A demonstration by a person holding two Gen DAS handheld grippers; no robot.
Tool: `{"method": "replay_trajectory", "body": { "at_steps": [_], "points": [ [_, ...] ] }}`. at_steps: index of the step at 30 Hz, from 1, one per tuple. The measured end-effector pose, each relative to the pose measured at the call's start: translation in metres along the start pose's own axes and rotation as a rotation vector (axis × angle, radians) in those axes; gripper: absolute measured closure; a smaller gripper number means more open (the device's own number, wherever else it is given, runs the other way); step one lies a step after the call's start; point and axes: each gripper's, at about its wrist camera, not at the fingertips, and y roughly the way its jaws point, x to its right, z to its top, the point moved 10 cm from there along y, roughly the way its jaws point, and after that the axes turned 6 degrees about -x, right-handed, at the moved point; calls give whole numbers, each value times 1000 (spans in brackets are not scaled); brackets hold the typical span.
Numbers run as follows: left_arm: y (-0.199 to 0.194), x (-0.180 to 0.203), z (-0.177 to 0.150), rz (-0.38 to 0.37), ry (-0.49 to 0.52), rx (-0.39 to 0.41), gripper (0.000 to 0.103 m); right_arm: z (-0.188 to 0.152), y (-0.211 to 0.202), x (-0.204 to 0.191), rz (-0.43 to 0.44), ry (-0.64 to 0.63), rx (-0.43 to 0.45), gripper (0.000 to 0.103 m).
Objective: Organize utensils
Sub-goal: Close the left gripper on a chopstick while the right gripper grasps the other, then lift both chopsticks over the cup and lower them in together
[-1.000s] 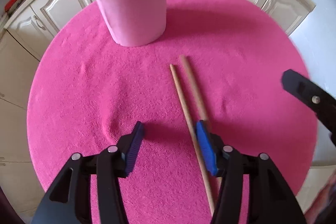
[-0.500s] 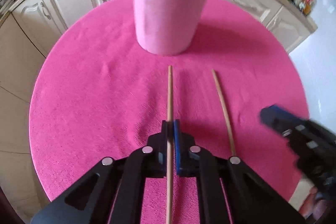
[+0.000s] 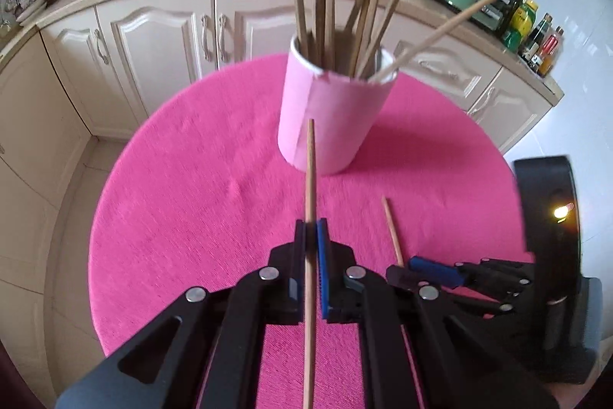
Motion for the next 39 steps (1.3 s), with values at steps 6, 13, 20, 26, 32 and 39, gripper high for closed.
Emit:
{"method": "replay_trajectory", "body": {
  "at_steps": [6, 13, 20, 26, 32, 39],
  "points": [
    [-17, -2, 8, -2, 2, 48, 97, 3, -1, 7, -3, 21, 0, 97],
    [-31, 2, 17, -20, 16, 91, 97, 15, -41, 20, 123, 103, 152, 98],
    [-56, 21, 37, -75, 40, 185, 97, 39, -117, 23, 249, 136, 375, 98],
    [-90, 35, 70, -130, 62, 335, 97, 62, -184, 14, 309, 110, 550, 98],
    [-117, 31, 114, -136, 47, 491, 97, 101, -219, 10, 334, 86, 658, 98],
    [-131, 16, 165, -158, -39, 622, 97, 139, -248, 11, 391, 84, 769, 98]
  ]
}}
